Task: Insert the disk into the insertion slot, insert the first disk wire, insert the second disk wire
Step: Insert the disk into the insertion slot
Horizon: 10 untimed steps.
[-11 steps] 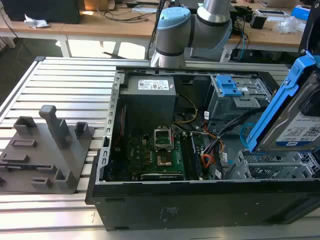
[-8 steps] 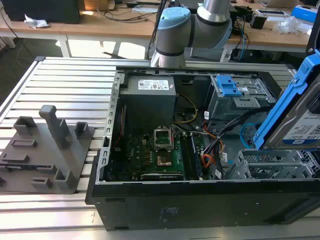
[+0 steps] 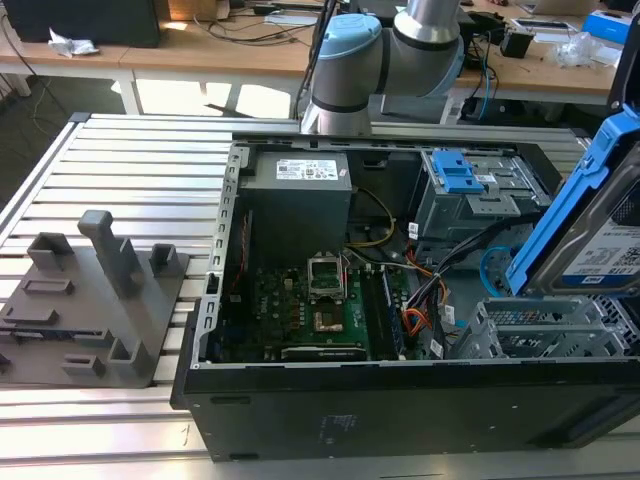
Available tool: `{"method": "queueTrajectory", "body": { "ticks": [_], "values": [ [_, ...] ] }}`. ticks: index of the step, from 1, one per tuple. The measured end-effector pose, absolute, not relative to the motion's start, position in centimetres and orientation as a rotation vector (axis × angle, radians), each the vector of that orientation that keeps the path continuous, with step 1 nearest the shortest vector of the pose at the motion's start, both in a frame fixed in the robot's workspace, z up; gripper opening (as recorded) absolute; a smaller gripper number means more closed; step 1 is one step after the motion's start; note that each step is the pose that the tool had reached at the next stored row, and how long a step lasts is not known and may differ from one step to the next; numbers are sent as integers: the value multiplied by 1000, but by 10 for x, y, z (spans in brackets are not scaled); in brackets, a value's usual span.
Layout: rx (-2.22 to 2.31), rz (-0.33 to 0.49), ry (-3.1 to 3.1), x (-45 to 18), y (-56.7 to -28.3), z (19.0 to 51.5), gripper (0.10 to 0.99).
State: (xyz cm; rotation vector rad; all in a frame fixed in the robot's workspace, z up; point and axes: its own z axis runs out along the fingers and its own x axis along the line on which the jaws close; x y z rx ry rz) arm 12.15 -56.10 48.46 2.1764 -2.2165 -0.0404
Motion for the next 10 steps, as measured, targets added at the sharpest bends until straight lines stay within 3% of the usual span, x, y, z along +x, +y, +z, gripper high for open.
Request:
{"method": "queueTrajectory", "body": {
  "ticks": [10],
  "values": [
    [2176, -41, -2216, 122, -561, 468, 357]
  ]
}}
